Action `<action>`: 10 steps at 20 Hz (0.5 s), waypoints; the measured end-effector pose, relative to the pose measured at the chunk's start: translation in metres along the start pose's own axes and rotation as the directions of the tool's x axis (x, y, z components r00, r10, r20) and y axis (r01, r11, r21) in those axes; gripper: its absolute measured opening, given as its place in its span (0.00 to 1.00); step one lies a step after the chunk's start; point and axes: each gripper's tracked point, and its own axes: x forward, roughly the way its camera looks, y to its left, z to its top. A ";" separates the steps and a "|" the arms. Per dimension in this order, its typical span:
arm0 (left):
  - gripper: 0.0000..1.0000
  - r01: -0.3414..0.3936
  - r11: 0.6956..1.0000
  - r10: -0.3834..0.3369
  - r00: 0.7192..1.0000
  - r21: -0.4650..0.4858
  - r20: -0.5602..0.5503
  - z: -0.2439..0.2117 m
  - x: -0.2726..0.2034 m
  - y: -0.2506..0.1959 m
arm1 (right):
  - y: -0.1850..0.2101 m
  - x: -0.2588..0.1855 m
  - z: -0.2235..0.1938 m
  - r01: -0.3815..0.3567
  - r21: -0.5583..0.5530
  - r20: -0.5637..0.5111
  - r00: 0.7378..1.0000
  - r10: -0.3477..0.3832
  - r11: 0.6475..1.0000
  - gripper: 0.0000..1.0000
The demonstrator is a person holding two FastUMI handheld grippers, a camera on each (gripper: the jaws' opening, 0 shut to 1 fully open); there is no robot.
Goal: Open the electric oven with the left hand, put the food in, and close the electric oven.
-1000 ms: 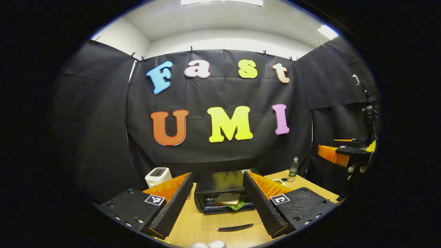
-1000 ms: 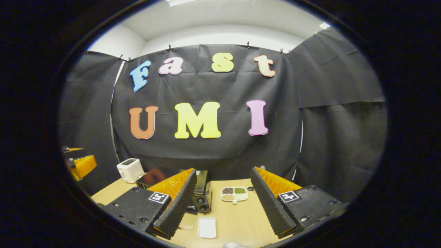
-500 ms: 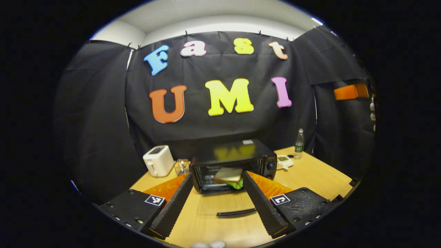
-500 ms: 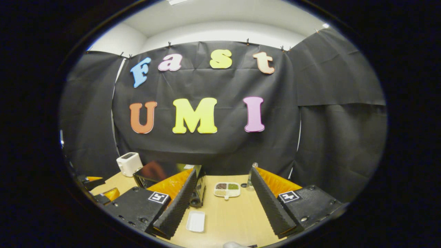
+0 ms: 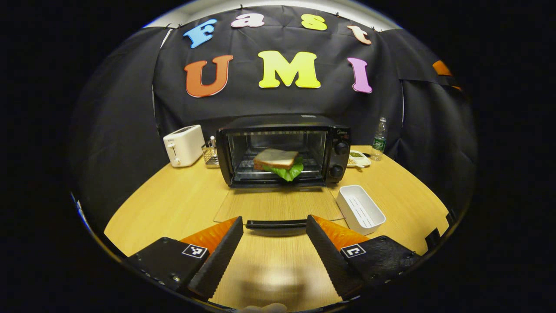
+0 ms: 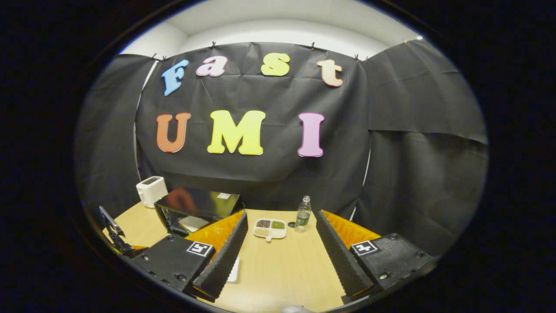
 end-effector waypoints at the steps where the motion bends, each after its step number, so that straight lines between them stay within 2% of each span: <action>1: 0.96 0.003 1.000 -0.004 1.000 -0.020 -0.023 -0.010 0.006 -0.002 | -0.001 0.001 -0.004 0.003 -0.005 -0.010 1.000 -0.003 1.000 0.95; 6: 0.96 0.010 0.999 -0.014 0.996 -0.043 -0.089 -0.034 0.036 -0.004 | -0.003 0.007 -0.019 0.018 -0.012 -0.061 0.998 -0.018 1.000 0.95; 7: 0.96 0.016 0.999 -0.020 0.995 -0.043 -0.099 -0.037 0.041 -0.005 | -0.004 0.008 -0.022 0.021 -0.012 -0.069 0.997 -0.021 1.000 1.00; 10: 0.96 0.027 0.999 -0.031 0.993 -0.034 -0.116 -0.042 0.053 -0.008 | -0.005 0.010 -0.025 0.032 -0.015 -0.084 0.996 -0.033 0.999 1.00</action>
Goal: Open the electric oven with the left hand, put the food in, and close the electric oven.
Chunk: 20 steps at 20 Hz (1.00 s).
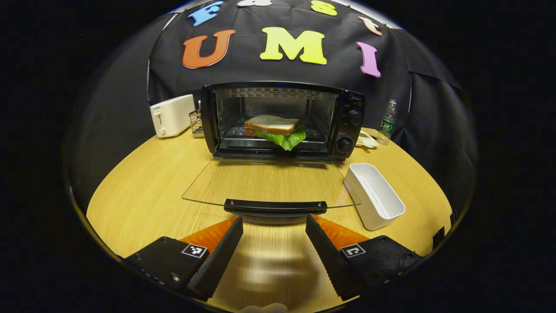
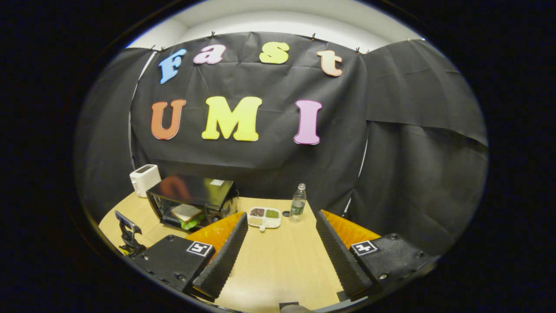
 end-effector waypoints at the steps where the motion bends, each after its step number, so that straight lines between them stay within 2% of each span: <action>1: 0.96 0.003 1.000 -0.003 1.000 0.005 -0.002 -0.001 0.003 -0.001 | 0.001 0.001 0.000 0.001 0.002 -0.003 1.000 -0.001 1.000 1.00; 2: 0.96 0.005 1.000 -0.005 1.000 0.005 -0.008 -0.002 0.006 -0.002 | 0.002 0.003 0.000 0.002 0.002 -0.008 1.000 -0.002 1.000 0.96; 6: 0.96 0.004 1.000 -0.004 1.000 0.009 -0.012 -0.001 0.014 -0.002 | 0.004 0.009 -0.002 0.002 0.004 -0.021 1.000 -0.002 1.000 0.95; 8: 0.96 0.011 1.000 -0.011 1.000 0.011 -0.028 -0.005 0.016 -0.005 | 0.004 0.013 -0.005 0.001 0.009 -0.032 0.999 -0.001 1.000 1.00; 9: 0.95 0.002 1.000 -0.001 1.000 0.021 -0.025 -0.004 0.018 -0.002 | 0.004 0.015 -0.006 0.005 0.008 -0.036 0.999 -0.005 1.000 0.96; 20: 0.95 -0.012 0.999 0.012 1.000 0.038 0.002 0.019 0.009 0.000 | 0.019 0.027 -0.002 -0.038 0.025 -0.036 0.999 0.039 0.999 0.95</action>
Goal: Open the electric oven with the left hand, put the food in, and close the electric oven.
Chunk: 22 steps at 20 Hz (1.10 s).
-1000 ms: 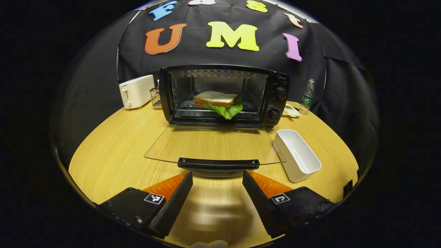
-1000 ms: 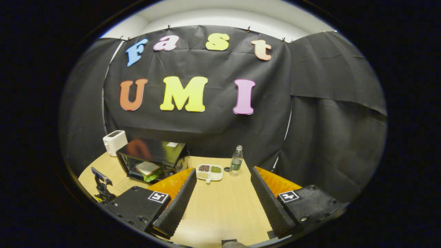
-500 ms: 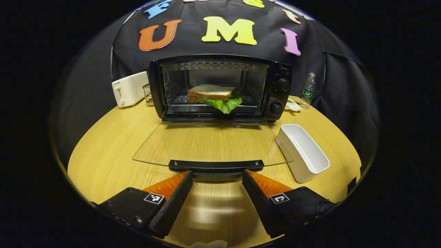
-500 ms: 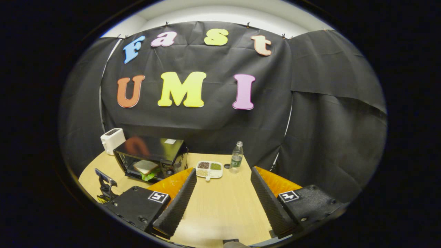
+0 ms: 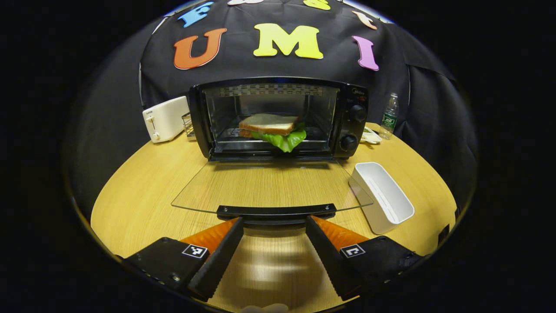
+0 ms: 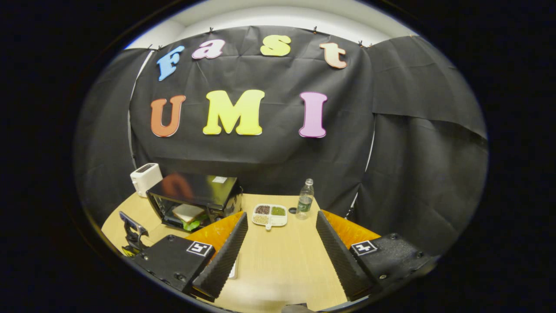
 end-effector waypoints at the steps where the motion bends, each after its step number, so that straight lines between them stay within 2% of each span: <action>1: 0.95 0.000 1.000 0.000 1.000 0.002 0.009 0.006 -0.002 0.000 | 0.001 0.001 0.001 -0.002 0.003 0.000 1.000 0.002 1.000 0.96; 16: 0.98 0.008 0.999 -0.015 0.988 0.044 0.155 0.109 -0.008 0.006 | -0.013 0.001 0.003 0.015 0.059 0.011 1.000 -0.015 0.998 0.95; 22: 0.97 -0.006 0.998 -0.011 0.969 0.067 0.247 0.166 0.005 0.011 | -0.023 -0.004 0.003 0.037 0.075 0.016 0.999 -0.038 0.996 0.96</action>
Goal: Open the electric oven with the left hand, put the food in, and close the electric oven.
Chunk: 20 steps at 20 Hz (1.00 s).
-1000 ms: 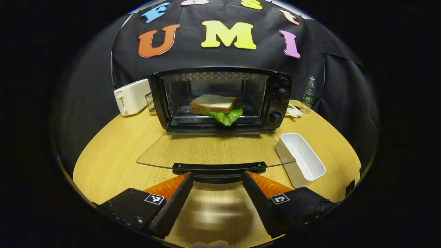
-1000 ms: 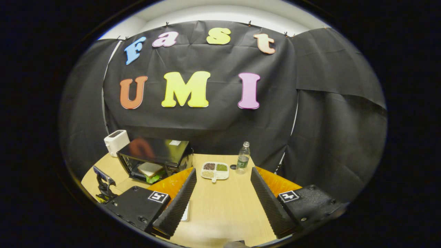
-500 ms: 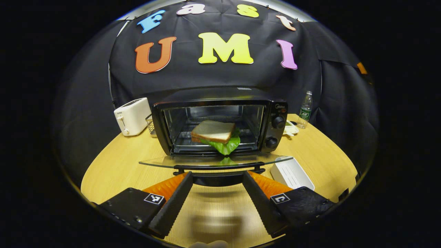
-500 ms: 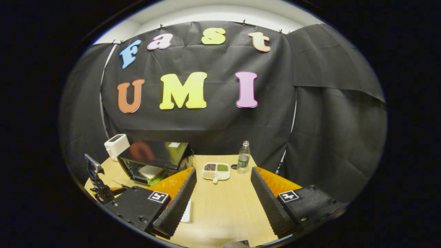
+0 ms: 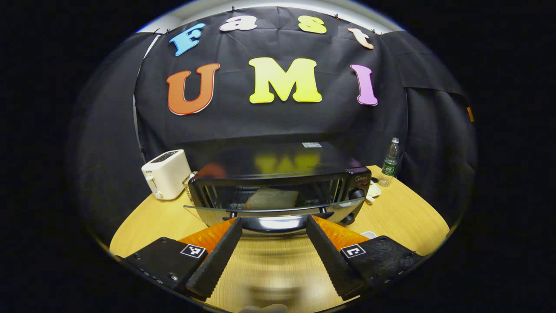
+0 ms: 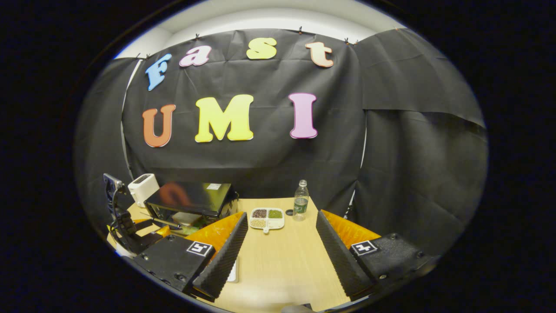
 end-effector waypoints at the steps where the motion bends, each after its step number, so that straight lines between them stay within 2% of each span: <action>1: 0.97 -0.002 1.000 0.002 1.000 0.001 0.007 0.003 0.004 0.001 | -0.002 0.000 0.000 0.004 0.003 0.001 1.000 -0.004 1.000 0.96; 4: 0.97 -0.009 1.000 0.009 1.000 -0.017 -0.026 -0.003 0.015 0.003 | -0.006 0.000 -0.002 0.013 0.007 -0.005 1.000 -0.013 1.000 0.95; 9: 0.97 -0.013 1.000 0.012 0.999 0.018 0.030 0.018 0.027 0.005 | -0.011 0.000 0.000 0.022 0.008 -0.007 1.000 -0.022 1.000 0.96; 14: 0.97 -0.005 1.000 0.005 1.000 0.008 0.022 0.019 0.031 0.002 | -0.006 0.003 0.001 0.012 0.006 -0.009 1.000 -0.012 1.000 0.95; 20: 0.97 -0.027 0.999 0.028 0.997 -0.026 0.078 0.057 -0.014 0.015 | 0.009 0.004 0.024 -0.013 -0.013 0.039 0.999 0.013 1.000 0.96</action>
